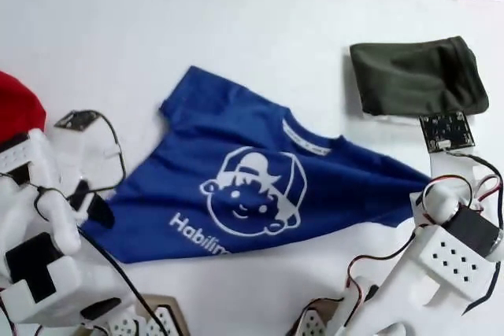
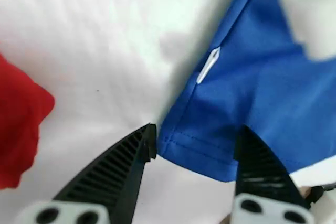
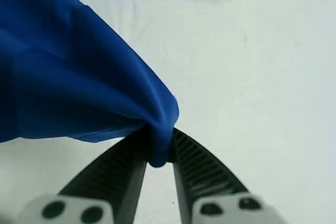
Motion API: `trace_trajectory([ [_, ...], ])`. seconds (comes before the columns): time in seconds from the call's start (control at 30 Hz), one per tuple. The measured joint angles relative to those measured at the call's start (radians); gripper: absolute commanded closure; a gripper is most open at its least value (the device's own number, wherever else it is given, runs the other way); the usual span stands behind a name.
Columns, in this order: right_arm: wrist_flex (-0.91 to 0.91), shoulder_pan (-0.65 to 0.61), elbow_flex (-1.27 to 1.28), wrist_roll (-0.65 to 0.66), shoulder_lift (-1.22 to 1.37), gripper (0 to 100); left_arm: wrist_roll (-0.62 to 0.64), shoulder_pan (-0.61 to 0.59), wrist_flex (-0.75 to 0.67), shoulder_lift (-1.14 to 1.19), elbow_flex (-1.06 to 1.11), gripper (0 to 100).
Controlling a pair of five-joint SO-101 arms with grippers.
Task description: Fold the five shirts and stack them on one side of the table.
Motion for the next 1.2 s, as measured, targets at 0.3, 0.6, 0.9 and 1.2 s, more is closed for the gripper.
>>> trace_trajectory([
  [0.3,0.0,0.0,0.0,0.0,0.0,98.0,0.0,0.0,-0.1,0.0,0.103,75],
  [0.6,0.0,-0.031,0.0,0.0,0.0,97.7,0.0,0.064,-0.074,0.0,0.104,98],
  [0.9,0.028,-0.046,-0.035,0.0,0.0,77.9,0.049,0.149,-0.04,0.0,0.1,97],
  [1.2,0.094,-0.19,-0.218,-0.144,0.015,71.2,0.1,0.201,0.15,0.0,-0.044,97],
])
